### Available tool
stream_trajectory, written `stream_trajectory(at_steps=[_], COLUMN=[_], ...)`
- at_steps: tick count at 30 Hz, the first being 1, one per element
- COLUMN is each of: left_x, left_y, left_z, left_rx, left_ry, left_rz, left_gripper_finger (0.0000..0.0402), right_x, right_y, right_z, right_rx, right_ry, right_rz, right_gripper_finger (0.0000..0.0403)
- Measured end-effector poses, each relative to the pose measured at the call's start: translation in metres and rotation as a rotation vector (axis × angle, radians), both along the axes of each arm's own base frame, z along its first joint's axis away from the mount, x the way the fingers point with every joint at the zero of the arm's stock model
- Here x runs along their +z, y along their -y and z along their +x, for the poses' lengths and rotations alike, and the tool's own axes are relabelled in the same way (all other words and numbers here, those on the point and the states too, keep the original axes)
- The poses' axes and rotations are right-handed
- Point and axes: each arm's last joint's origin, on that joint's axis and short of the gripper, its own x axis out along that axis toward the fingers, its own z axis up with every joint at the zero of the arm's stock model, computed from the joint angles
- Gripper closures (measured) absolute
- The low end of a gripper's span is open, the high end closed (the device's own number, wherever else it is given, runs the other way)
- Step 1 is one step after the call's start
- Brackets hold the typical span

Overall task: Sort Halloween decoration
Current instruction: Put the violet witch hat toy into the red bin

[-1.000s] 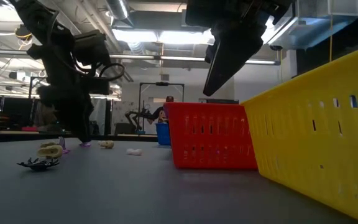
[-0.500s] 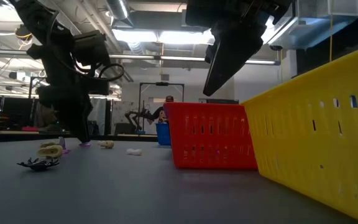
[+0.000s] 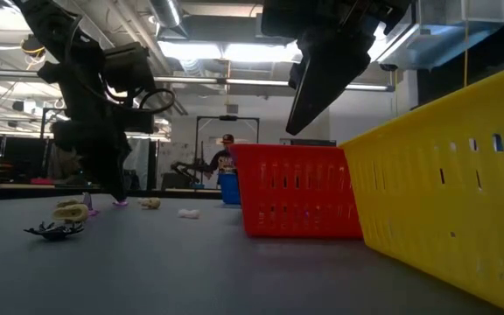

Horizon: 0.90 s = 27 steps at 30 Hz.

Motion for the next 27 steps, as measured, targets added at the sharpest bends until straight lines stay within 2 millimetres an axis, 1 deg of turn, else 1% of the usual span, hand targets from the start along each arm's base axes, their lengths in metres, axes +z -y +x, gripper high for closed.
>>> stream_trajectory(at_steps=[17,27], left_x=[0.000,0.001], left_y=[0.000,0.003], left_z=[0.000,0.001], left_rx=[-0.007,-0.042], left_ry=[0.004,0.026], left_rz=[-0.012,-0.086], left_gripper_finger=[0.0401,0.0401], right_x=[0.000,0.013], right_y=[0.001,0.004], right_z=[-0.002,-0.014], right_rx=[0.000,-0.030], right_ry=[-0.014,-0.041], right_rz=[-0.004,-0.005], right_gripper_finger=[0.0299,0.0299])
